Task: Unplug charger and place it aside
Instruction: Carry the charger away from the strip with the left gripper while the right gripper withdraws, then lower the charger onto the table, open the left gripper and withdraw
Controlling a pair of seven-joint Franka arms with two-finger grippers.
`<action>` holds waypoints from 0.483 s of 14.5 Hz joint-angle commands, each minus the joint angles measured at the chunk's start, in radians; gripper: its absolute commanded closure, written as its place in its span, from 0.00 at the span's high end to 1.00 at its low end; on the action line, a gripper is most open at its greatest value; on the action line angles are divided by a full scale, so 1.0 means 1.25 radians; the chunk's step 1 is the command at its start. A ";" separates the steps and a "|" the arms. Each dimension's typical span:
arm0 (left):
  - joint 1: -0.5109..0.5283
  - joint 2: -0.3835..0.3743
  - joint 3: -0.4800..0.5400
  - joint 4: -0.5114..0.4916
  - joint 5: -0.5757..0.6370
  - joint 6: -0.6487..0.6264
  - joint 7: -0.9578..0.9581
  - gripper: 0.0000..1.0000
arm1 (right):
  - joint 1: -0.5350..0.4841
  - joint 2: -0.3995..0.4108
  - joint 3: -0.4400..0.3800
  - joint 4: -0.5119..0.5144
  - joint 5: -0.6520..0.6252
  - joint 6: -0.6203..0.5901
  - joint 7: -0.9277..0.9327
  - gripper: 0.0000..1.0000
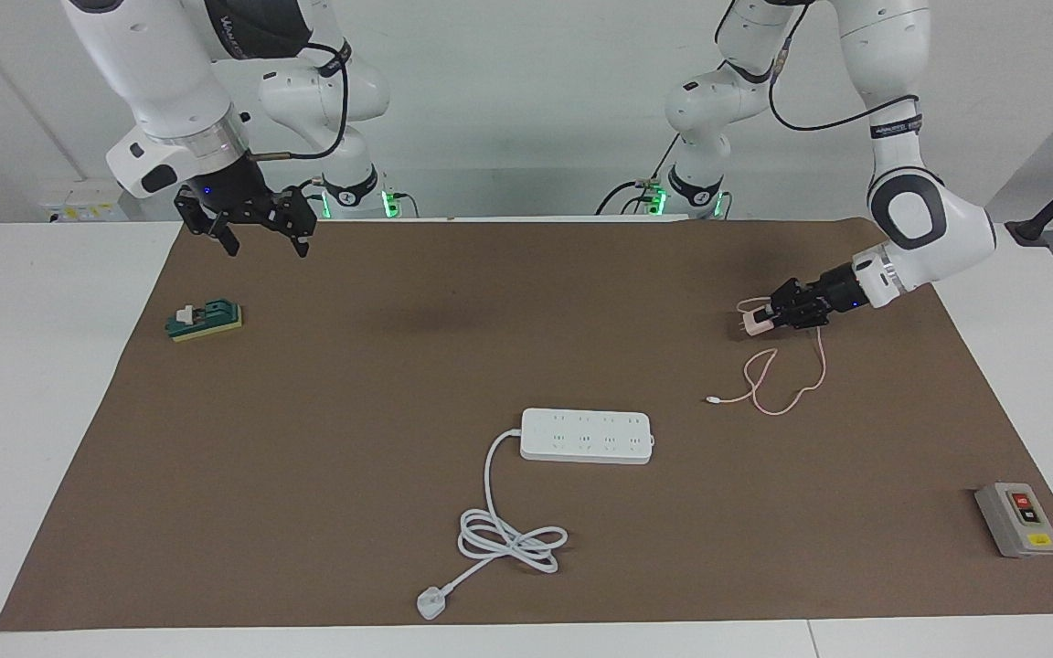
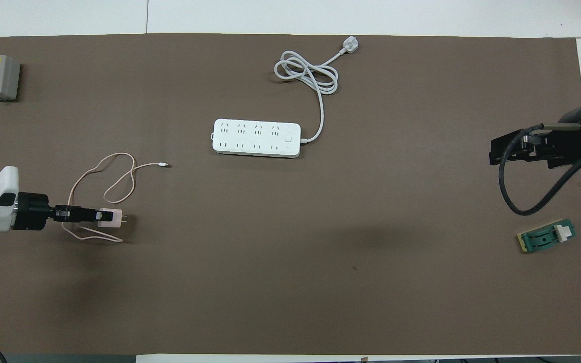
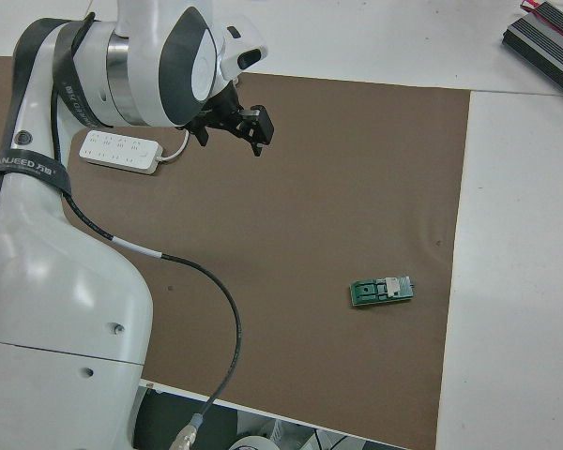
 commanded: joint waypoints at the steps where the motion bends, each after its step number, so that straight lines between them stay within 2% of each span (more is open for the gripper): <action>1: 0.029 -0.003 0.001 -0.020 -0.021 0.004 0.056 0.24 | -0.009 0.025 -0.010 0.030 0.000 -0.010 -0.065 1.00; 3: 0.040 0.005 0.001 -0.020 -0.021 0.009 0.083 0.32 | -0.007 0.018 -0.021 0.024 0.000 -0.014 -0.112 1.00; 5: 0.057 0.008 0.001 -0.024 -0.021 0.007 0.084 0.72 | -0.004 0.013 -0.023 0.025 -0.004 -0.022 -0.114 1.00; 7: 0.062 0.012 0.001 -0.027 -0.021 0.007 0.082 0.97 | -0.014 0.007 -0.020 0.026 -0.004 -0.029 -0.131 1.00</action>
